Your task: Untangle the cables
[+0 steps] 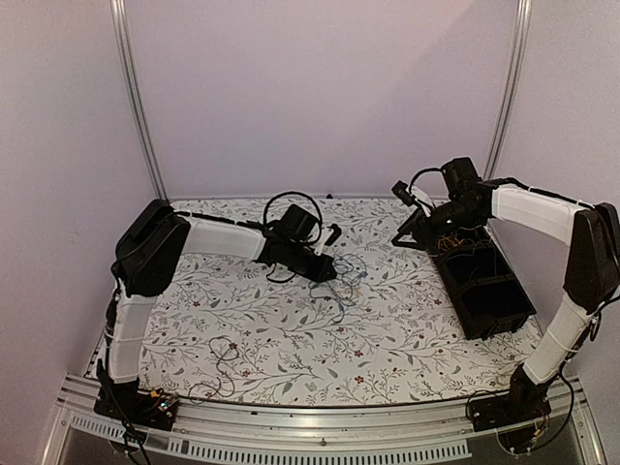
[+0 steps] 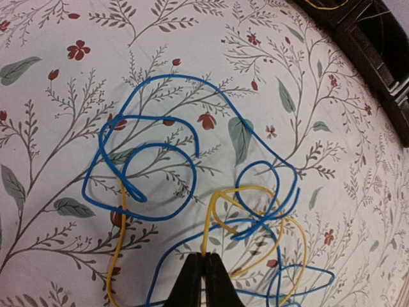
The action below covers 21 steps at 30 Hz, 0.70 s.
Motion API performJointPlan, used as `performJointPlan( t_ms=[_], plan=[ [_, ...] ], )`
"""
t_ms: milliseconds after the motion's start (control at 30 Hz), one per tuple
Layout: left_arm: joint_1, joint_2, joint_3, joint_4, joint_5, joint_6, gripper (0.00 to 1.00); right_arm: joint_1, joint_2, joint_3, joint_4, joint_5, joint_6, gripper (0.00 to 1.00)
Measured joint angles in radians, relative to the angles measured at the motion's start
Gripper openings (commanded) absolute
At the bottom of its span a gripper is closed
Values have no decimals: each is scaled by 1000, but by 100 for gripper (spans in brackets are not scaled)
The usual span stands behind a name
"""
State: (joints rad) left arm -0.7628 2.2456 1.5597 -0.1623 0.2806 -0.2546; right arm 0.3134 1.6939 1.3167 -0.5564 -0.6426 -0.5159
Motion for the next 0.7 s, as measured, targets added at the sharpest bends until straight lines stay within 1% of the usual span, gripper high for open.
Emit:
performJointPlan(
  t_ms=[33, 167, 300, 367, 467, 633, 700],
  plan=[
    [0, 0, -2, 2, 0, 4, 0, 0, 0, 0, 0, 0, 0, 55],
    [-1, -14, -33, 34, 0, 5, 0, 1, 0, 0, 0, 0, 0, 55],
    [-3, -75, -87, 57, -1, 13, 0, 1, 6, 21, -18, -2, -2, 58],
    [-6, -152, -134, 86, -1, 26, 0, 1, 10, 49, -30, -6, -6, 59],
    [-14, -268, -159, 124, -1, 55, 0, 1, 19, 127, -68, -26, -24, 61],
    [-34, -460, -156, 211, 3, 122, 0, 1, 34, 295, -109, -101, -46, 74],
    [-39, -490, -139, 225, 4, 141, 0, 3, 34, 356, -117, -142, -50, 76]
  ],
)
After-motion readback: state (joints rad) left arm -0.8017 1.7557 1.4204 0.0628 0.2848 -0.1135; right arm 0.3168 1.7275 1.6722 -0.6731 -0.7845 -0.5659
